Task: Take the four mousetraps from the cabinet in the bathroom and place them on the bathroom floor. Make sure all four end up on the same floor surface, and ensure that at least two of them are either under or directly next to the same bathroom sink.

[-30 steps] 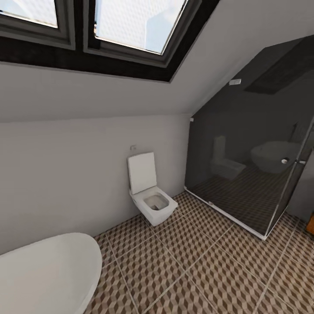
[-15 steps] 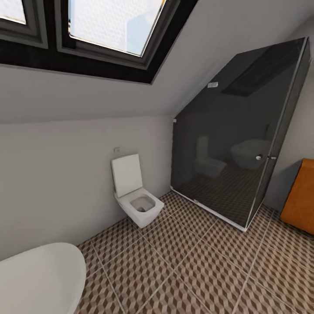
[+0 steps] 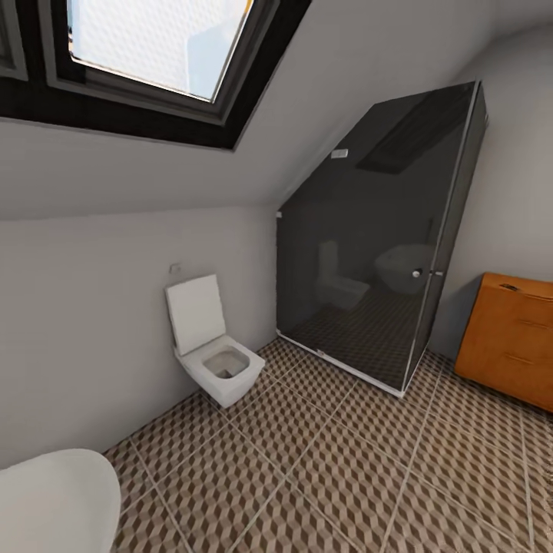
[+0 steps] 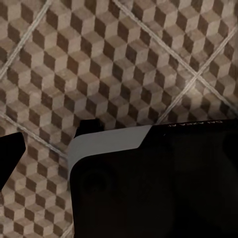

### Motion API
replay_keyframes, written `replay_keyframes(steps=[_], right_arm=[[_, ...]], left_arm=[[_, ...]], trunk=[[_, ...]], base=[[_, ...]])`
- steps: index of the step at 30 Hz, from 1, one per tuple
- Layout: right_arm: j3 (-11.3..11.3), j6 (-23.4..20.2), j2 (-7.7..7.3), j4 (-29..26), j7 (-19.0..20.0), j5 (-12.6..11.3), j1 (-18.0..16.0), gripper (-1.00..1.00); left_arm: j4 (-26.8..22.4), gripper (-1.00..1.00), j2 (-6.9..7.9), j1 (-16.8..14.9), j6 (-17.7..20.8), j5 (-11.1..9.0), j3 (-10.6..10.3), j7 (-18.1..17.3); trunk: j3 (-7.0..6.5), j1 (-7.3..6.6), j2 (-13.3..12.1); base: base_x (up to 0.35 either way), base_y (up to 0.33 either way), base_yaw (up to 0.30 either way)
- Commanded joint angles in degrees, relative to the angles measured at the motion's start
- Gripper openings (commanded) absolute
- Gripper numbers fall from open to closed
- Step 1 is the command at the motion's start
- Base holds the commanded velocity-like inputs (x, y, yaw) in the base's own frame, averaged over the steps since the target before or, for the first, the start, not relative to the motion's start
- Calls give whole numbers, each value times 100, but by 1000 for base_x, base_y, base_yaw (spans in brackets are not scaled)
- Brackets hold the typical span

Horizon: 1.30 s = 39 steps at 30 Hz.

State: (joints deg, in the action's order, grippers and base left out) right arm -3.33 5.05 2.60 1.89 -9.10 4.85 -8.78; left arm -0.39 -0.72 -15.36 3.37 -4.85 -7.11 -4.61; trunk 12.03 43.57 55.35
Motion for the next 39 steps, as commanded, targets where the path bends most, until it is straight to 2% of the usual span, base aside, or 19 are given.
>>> replay_keyframes(steps=[1,7,20,39], right_arm=[[-37,32,0,19,-24,51,-9,100],[-37,32,-8,19,37,28,-9,100],[-37,23,-29,16,174,-400,-9,100],[-37,-8,-31,14,189,-466,-9,100]], left_arm=[[-4,100,1,-3,24,-51,-47,-14],[-4,100,2,-3,24,-51,-45,-14],[-4,100,2,-3,24,-51,-45,-14],[-4,100,0,-3,24,-51,-45,-14]], trunk=[[4,1,5],[-17,1,5],[-63,1,5],[-130,1,5]], base=[[0,0,-242],[0,0,-242],[0,0,-242],[0,0,-242]])
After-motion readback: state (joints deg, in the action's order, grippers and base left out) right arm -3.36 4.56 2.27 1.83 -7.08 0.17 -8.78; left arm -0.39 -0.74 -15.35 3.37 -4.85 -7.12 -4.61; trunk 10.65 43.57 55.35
